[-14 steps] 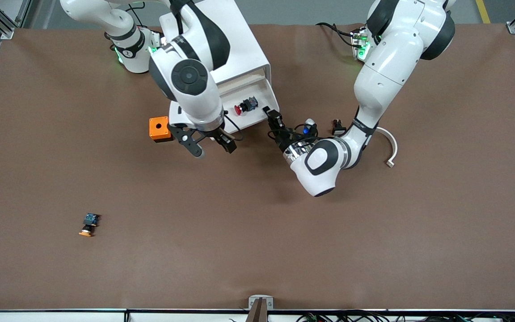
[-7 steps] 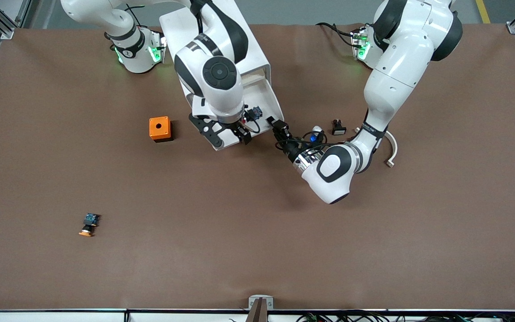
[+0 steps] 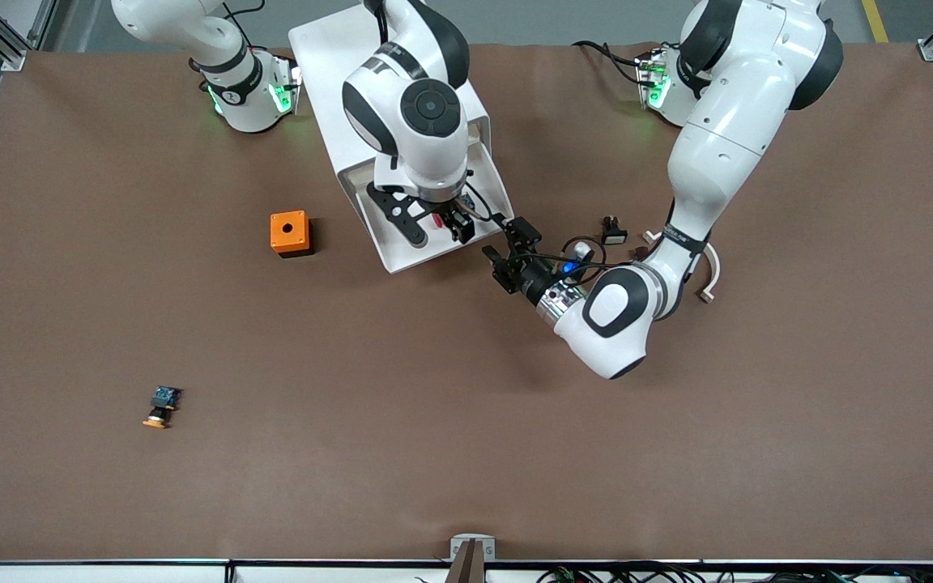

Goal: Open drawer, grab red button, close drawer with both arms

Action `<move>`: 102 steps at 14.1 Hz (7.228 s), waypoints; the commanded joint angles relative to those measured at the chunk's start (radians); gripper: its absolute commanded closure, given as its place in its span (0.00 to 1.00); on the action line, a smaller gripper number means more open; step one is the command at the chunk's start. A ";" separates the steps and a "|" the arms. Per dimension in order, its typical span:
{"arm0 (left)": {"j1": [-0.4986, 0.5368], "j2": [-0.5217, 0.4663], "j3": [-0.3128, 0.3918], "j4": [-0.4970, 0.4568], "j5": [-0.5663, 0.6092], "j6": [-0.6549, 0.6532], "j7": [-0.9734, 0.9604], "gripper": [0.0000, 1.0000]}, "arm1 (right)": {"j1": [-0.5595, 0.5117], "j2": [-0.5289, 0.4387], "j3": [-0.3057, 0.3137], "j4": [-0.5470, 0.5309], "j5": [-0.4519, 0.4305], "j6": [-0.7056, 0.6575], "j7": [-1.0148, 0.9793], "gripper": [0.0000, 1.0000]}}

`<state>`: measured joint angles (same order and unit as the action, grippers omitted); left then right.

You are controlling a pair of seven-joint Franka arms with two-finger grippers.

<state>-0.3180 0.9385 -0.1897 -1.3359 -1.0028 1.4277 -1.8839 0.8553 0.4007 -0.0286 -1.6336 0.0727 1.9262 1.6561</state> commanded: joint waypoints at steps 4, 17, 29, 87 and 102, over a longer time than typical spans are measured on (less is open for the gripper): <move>0.004 -0.026 0.022 0.093 0.036 0.002 0.340 0.01 | 0.056 0.044 -0.008 -0.003 0.015 0.054 0.068 0.00; -0.079 -0.191 0.042 0.104 0.567 0.437 0.856 0.01 | 0.084 0.061 -0.010 -0.005 0.015 0.010 0.067 0.41; -0.205 -0.196 0.044 0.089 0.974 0.622 0.839 0.00 | -0.155 0.033 -0.014 0.196 0.077 -0.241 -0.304 1.00; 0.078 -0.613 -0.120 -0.003 0.848 0.338 0.871 0.00 | -0.774 -0.221 -0.005 0.075 -0.133 -0.280 -1.624 0.00; 0.315 -0.762 0.076 -0.022 0.903 0.034 1.590 0.00 | -0.820 -0.266 -0.017 0.077 -0.109 -0.320 -1.627 0.00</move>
<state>0.0482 0.2356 -0.2155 -1.3174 -0.1140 1.4913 -0.3895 0.0611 0.1523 -0.0543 -1.5663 -0.0445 1.6331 0.0387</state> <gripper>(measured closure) 0.000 0.000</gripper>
